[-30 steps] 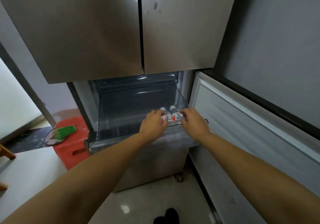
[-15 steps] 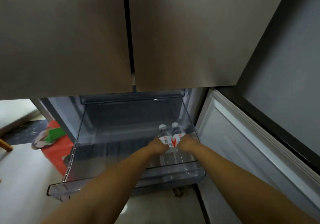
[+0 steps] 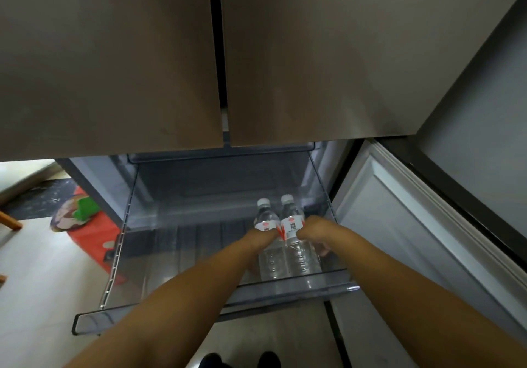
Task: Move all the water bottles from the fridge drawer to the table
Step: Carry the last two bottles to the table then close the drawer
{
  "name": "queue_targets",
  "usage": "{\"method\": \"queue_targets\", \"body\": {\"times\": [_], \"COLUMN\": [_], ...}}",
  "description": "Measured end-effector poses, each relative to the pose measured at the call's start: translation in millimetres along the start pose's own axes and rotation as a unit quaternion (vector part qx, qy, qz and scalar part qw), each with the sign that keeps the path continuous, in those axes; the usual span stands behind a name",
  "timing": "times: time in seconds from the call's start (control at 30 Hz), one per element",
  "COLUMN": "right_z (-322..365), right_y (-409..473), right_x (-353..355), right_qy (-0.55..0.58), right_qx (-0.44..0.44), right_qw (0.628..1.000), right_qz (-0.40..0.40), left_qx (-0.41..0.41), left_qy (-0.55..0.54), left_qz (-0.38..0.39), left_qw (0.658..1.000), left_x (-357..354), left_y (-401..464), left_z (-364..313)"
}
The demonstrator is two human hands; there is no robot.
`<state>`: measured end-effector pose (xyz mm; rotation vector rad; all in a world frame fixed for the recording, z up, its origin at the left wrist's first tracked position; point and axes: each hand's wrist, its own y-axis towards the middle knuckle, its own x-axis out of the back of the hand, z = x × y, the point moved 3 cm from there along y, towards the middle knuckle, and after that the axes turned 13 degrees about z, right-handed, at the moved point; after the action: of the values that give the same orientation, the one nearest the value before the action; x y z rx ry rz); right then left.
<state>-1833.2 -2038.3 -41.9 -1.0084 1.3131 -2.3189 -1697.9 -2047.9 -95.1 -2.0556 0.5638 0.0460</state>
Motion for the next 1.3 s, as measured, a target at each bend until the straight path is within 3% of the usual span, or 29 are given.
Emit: {"method": "queue_targets", "body": {"times": [0.13,0.27,0.6,0.73,0.87,1.1,1.3], "right_z": [-4,-4,-14,-15,-19,-21,-17], "right_y": [4,3,20,23,33,31,31], "right_x": [-9,-11,-8,-4,-5,-7,-8], "right_qy": [0.027,0.018,0.072,0.183,0.191,0.169,0.246], "right_qx": [0.005,0.006,-0.003,0.006,0.014,0.023,0.077], "right_qw": [1.000,0.999,0.997,0.980,0.976,0.977,0.947], "right_qz": [0.016,0.036,0.031,0.079,0.106,0.128,0.193], "left_qx": [-0.035,-0.003,0.037,0.029,0.058,0.021,0.003], "left_qy": [0.085,0.152,0.062,0.026,0.015,0.049,-0.011], "left_qz": [-0.015,-0.037,0.025,0.018,0.013,0.018,0.016], "left_qw": [0.996,0.988,0.997,0.999,0.998,0.998,1.000], "left_x": [0,-4,12,29,34,25,39], "left_y": [19,-1,-3,-7,-4,17,6], "left_z": [5,3,3,-3,2,6,2]}}
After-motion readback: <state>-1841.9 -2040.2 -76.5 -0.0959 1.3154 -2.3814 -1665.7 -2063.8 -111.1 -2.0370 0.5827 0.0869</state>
